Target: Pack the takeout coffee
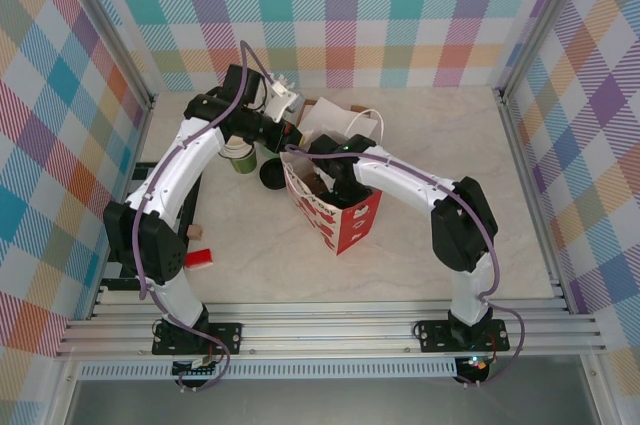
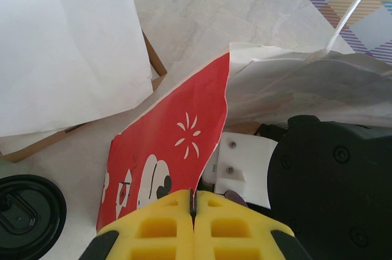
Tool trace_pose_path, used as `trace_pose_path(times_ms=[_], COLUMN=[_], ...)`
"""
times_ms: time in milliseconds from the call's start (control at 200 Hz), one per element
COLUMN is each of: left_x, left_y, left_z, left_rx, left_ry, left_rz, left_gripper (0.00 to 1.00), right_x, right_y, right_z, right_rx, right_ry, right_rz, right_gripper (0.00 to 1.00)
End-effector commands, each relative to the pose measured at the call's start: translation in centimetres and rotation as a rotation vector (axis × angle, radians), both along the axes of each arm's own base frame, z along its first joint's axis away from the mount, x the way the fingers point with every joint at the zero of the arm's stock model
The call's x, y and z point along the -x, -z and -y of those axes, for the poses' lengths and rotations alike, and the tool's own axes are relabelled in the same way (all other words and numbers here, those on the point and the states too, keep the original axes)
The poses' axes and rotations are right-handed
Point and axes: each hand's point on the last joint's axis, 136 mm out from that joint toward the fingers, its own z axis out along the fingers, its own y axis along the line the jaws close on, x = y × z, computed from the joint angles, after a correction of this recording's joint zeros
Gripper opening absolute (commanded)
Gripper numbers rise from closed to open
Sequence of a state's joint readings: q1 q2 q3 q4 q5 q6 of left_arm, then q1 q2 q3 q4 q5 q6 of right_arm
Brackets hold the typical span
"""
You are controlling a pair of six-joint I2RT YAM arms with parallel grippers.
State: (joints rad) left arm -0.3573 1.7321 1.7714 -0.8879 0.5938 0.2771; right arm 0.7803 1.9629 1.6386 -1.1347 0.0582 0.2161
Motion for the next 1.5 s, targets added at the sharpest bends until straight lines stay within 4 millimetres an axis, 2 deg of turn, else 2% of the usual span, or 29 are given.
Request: trace_pose_path(times_ms=[0,385,550,700,805,1075,1495], left_x=[0.7,2.4,2.5,2.7,2.7,2.6,2.5], left_y=[-1.7,-4.6,-4.8,-4.4,-4.6,-5.1,-5.2], left_z=[0.3,1.1,1.1,1.2,1.2,1.1,1.0], left_rx=[0.045,0.032,0.035,0.031,0.036,0.038,0.037], left_ry=[0.025,0.021,0.024,0.031,0.032,0.026,0.018], left_rz=[0.018,0.109,0.114,0.101,0.109,0.126,0.128], left_gripper=[0.00,0.00,0.00,0.00,0.00,0.00,0.00], right_x=[1.1,-0.5,-0.8,-1.0,-1.2,-1.7,-1.9], right_y=[5.5,0.1,-1.4,-2.1,-2.4,-4.0,-4.9], right_z=[4.6,2.0,1.6,1.3,1.4,0.9,0.5], right_rx=[0.246,0.092,0.050,0.029,0.034,-0.003,-0.041], right_ry=[0.032,0.052,0.062,0.072,0.076,0.086,0.066], right_rz=[-0.102,-0.006,0.030,0.044,0.052,0.095,0.139], right_gripper=[0.32,0.43,0.47,0.51,0.57,0.64,0.77])
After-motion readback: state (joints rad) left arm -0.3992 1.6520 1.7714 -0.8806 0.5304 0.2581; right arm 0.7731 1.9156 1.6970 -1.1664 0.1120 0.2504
